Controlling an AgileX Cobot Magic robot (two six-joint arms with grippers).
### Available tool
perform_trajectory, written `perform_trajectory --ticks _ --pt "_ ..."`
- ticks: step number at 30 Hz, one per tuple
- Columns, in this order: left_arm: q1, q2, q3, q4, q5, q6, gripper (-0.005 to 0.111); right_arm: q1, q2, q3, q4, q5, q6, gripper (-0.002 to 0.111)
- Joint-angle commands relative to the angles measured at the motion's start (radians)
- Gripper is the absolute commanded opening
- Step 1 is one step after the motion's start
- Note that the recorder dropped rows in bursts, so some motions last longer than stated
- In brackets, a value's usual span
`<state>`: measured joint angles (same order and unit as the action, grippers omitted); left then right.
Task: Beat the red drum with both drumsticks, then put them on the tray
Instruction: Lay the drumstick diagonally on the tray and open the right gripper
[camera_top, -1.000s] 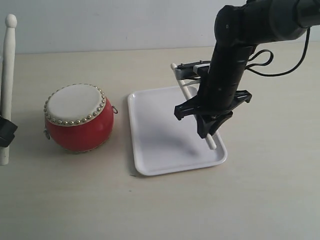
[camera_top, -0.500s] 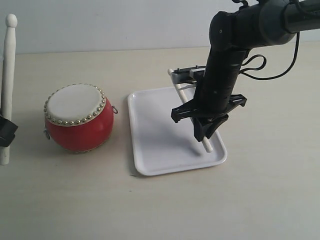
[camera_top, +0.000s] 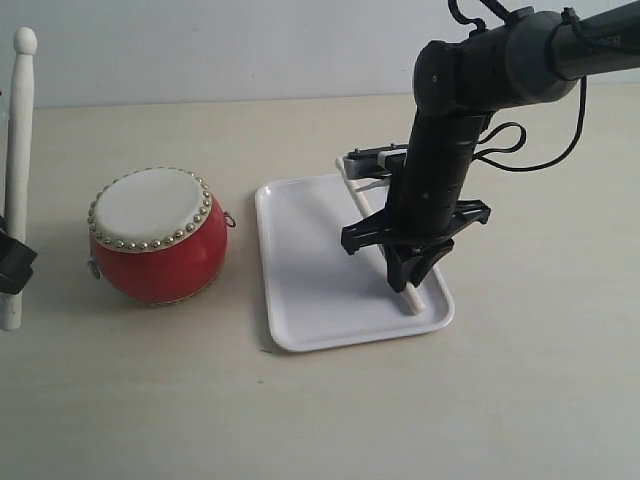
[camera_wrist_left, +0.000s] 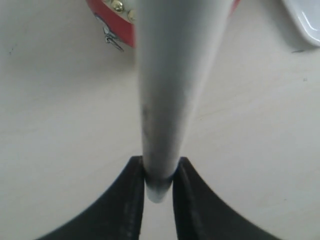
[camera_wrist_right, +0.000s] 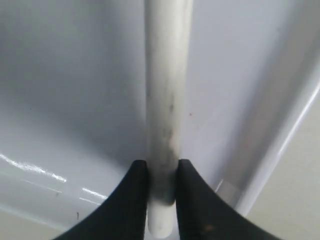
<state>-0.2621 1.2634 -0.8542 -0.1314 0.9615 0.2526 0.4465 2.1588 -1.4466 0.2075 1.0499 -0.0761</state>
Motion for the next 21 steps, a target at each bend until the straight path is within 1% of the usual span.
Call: perform_trajectory --ticks 1,8,15,17,19,20,21 --pt "-0.008 -0.007 0.002 -0.011 -0.007 0.002 0.000 -0.004 0.000 -0.006 -0.007 -0.009 -0.002 0.020" --pt "-0.008 -0.007 0.002 -0.013 -0.007 0.003 0.000 -0.004 0.000 -0.006 -0.007 -0.009 -0.002 0.031" --pt "-0.008 -0.007 0.002 -0.021 -0.026 0.003 0.000 -0.004 -0.035 -0.006 -0.009 -0.006 -0.002 0.032" --pt "-0.008 -0.007 0.002 -0.043 -0.035 0.004 0.000 -0.004 -0.077 -0.006 -0.009 0.010 -0.009 0.032" --pt "-0.008 -0.007 0.021 -0.090 -0.078 0.006 0.000 -0.004 -0.135 -0.003 -0.020 0.020 -0.016 0.032" --pt "-0.008 -0.007 0.030 -0.122 -0.110 0.017 0.000 -0.004 -0.164 0.008 -0.025 0.020 -0.022 0.032" --pt "-0.008 -0.005 0.054 -0.192 -0.142 0.052 0.000 -0.004 -0.205 0.023 -0.027 0.013 -0.029 0.032"
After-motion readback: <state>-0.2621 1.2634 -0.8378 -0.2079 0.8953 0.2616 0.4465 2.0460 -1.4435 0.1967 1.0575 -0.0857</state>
